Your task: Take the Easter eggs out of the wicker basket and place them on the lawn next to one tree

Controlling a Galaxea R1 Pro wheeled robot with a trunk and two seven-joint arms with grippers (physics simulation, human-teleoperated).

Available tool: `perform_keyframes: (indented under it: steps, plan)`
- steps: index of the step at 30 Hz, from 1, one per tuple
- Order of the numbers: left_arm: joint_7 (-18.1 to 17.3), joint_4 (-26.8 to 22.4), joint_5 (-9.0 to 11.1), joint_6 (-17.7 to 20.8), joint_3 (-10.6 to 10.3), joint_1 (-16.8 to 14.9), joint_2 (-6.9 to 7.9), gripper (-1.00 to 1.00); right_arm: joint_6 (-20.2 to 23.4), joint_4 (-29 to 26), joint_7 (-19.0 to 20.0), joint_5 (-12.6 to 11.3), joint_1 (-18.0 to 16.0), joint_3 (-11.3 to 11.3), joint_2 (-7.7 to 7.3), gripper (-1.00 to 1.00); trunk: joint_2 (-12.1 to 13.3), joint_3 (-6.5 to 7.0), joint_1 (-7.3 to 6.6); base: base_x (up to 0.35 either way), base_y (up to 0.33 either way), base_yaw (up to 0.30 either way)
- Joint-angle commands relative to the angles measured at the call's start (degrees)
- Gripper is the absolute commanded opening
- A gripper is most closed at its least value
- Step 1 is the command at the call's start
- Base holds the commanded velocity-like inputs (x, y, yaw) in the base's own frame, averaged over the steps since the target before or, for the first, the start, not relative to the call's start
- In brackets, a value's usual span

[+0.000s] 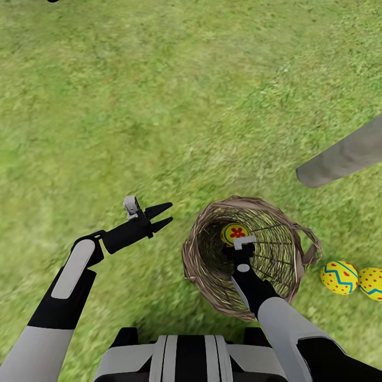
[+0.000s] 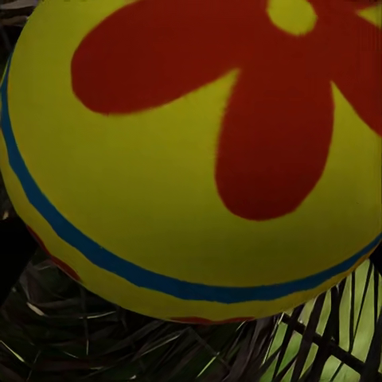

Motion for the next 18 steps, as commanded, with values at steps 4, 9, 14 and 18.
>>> perform_keyframes:
  steps: [4, 9, 14, 18]
  plan:
    - [-0.4, 0.0, -0.3, 0.1, 0.0, 0.0, 0.03, 1.00, 0.0, 0.1, -0.3, 0.1, 0.0, 0.3, 0.01, 1.00, 0.0, -0.02, 0.00, 0.000, 0.000, 0.000]
    - [-0.4, 0.0, -0.3, 0.1, 0.0, 0.0, 0.03, 1.00, -2.4, 0.3, -0.3, 0.1, 0.0, 0.3, 0.05, 1.00, 0.0, -0.02, 0.00, 0.000, 0.000, 0.000]
    - [-0.4, 0.0, -0.3, 0.1, 0.0, 0.0, 0.03, 1.00, -3.4, 1.0, -0.2, 0.1, 0.1, 0.3, 0.06, 1.00, 0.0, -0.02, 0.00, 0.000, 0.000, 0.000]
    - [-0.4, 0.0, -0.3, 0.1, 0.0, 0.0, 0.03, 1.00, -3.4, 1.0, -0.2, 0.1, 0.1, 0.3, 0.01, 1.00, -0.8, -0.38, 0.44, 0.000, 0.000, 0.000]
